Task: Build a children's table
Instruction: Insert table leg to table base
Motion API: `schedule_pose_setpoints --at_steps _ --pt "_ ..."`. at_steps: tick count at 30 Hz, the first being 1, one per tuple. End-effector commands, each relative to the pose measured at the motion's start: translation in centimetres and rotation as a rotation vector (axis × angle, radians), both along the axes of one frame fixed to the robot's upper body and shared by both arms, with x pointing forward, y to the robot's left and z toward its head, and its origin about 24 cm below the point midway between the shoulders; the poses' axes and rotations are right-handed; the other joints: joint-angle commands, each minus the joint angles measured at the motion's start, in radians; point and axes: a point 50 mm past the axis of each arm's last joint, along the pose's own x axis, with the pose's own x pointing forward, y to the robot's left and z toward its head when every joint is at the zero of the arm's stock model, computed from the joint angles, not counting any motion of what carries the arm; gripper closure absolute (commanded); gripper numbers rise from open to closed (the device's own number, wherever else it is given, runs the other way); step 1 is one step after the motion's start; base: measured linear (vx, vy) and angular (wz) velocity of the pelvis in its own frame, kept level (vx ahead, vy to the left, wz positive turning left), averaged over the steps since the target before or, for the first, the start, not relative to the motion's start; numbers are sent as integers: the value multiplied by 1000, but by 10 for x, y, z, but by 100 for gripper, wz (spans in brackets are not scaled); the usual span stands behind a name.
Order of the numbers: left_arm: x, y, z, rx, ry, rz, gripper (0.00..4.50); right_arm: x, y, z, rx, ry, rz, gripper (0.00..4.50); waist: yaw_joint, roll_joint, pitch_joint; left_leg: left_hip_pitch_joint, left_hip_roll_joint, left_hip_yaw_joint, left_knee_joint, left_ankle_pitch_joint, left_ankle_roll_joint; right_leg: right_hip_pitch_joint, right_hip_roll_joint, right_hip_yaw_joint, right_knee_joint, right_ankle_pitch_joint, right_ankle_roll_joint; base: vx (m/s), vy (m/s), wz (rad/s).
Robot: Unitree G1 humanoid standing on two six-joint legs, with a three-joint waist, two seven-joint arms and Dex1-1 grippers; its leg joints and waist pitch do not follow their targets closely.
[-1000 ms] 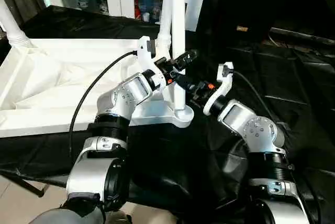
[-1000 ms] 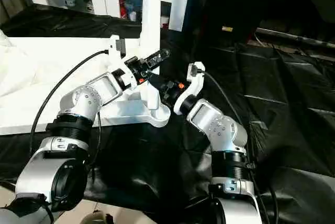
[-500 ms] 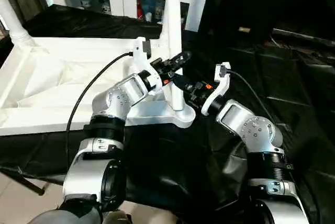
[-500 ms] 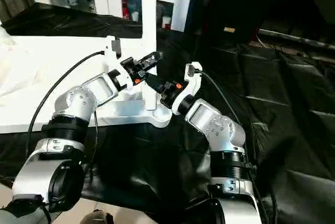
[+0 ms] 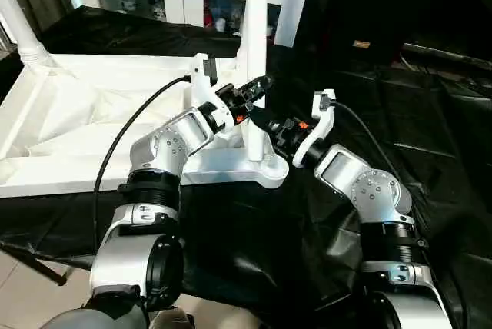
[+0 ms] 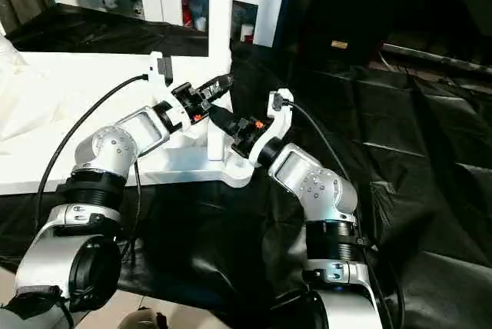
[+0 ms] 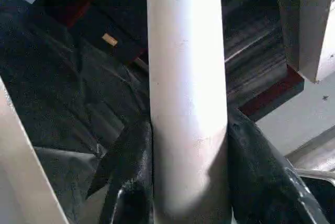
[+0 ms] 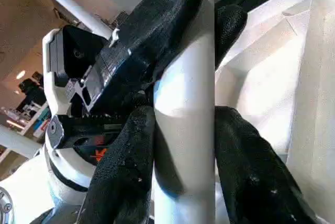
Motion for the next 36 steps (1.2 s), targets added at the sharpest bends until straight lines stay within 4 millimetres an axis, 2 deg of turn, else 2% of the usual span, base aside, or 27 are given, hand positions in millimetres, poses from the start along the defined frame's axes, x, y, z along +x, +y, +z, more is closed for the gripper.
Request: schedule_pose_setpoints --at_steps 1,3,6,10,13,14,18,19,20,22,24,25,26,27,30,31,33,34,36 --pt "-3 -10 4 -7 -15 -41 291 3 -1 2 -38 -22 -16 250 1 11 -82 16 26 -14 -62 -80 -5 62 -78 46 -65 -13 -200 0 0 0" --pt "-2 -8 5 0 -21 -39 291 0 0 3 -28 -34 14 245 1 10 -82 16 25 -14 -61 -76 -5 63 -78 46 -64 -5 -200 0 0 0" --pt "-1 -4 6 13 -34 -33 291 -2 -1 1 -67 -42 19 207 3 11 -83 17 25 -15 -61 -73 -3 63 -78 45 -63 5 -203 0 0 0" --pt "1 3 9 39 -59 -23 291 -4 -13 -3 -86 -42 7 201 5 7 -82 17 25 -14 -61 -75 1 63 -78 45 -64 -9 -198 0 0 0" --pt "3 14 12 78 -80 -14 291 -10 -30 -3 -102 -62 17 201 7 5 -82 16 25 -15 -60 -69 7 66 -78 46 -64 -5 -191 0 0 0" --pt "3 21 14 139 -105 -29 291 -14 -42 2 -119 -105 22 201 11 5 -82 16 24 -15 -60 -63 10 66 -76 46 -64 -3 -181 0 0 0" --pt "-1 28 13 206 -121 -73 293 -18 -51 13 -128 -186 48 201 10 9 -82 15 24 -16 -60 -77 3 66 -77 44 -63 -20 -175 0 0 0" --pt "-5 33 12 261 -128 -121 293 -19 -58 22 -199 -261 60 201 8 15 -81 15 25 -16 -59 -81 1 64 -77 45 -62 -27 -184 0 0 0" --pt "-7 35 12 286 -132 -144 293 -19 -62 26 -249 -295 61 201 10 13 -82 19 30 -17 -60 -84 -4 62 -77 43 -62 -34 -183 0 0 0" --pt "-10 39 11 331 -137 -185 293 -15 -70 32 -396 -396 50 201 9 14 -79 18 27 -14 -59 -89 -14 60 -75 45 -64 -48 -185 0 0 0" --pt "-12 40 11 356 -140 -208 293 -12 -75 37 -462 -469 37 201 11 13 -79 17 26 -13 -58 -103 -21 59 -78 45 -65 -70 -184 0 0 0" --pt "-14 43 11 396 -147 -241 293 -6 -82 41 -627 -564 6 201 10 14 -79 18 26 -14 -58 -110 -22 59 -77 45 -66 -79 -183 0 0 0" --pt "-15 44 10 422 -151 -264 293 -2 -85 44 -719 -628 -15 201 8 16 -80 19 29 -16 -57 -114 -37 53 -79 43 -66 -97 -181 0 0 0" --pt "-18 45 9 447 -152 -297 293 4 -88 50 -819 -720 -52 172 7 13 -80 17 25 -14 -56 -116 -41 57 -78 45 -65 -103 -183 0 0 0" --pt "-19 45 10 469 -153 -323 293 9 -90 62 -859 -814 -102 148 3 12 -78 16 22 -12 -55 -119 -26 59 -74 47 -64 -96 -193 0 0 0" --pt "-19 46 10 485 -156 -327 293 11 -91 70 -927 -889 -150 134 2 12 -80 16 23 -12 -53 -113 -15 59 -73 47 -61 -73 -200 0 0 0" --pt "-19 46 11 502 -161 -333 293 14 -90 78 -1068 -1016 -199 122 1 12 -81 16 21 -11 -51 -83 -12 58 -68 45 -56 -27 -211 0 0 0" --pt "-19 46 11 509 -165 -339 293 16 -88 82 -1193 -1118 -209 122 1 11 -82 16 22 -11 -51 -79 -14 57 -70 45 -55 -24 -211 0 0 0" --pt "-19 45 12 519 -169 -349 293 18 -86 83 -1290 -1212 -201 121 0 11 -81 17 20 -9 -49 -85 -19 57 -69 44 -57 -37 -211 0 0 0"
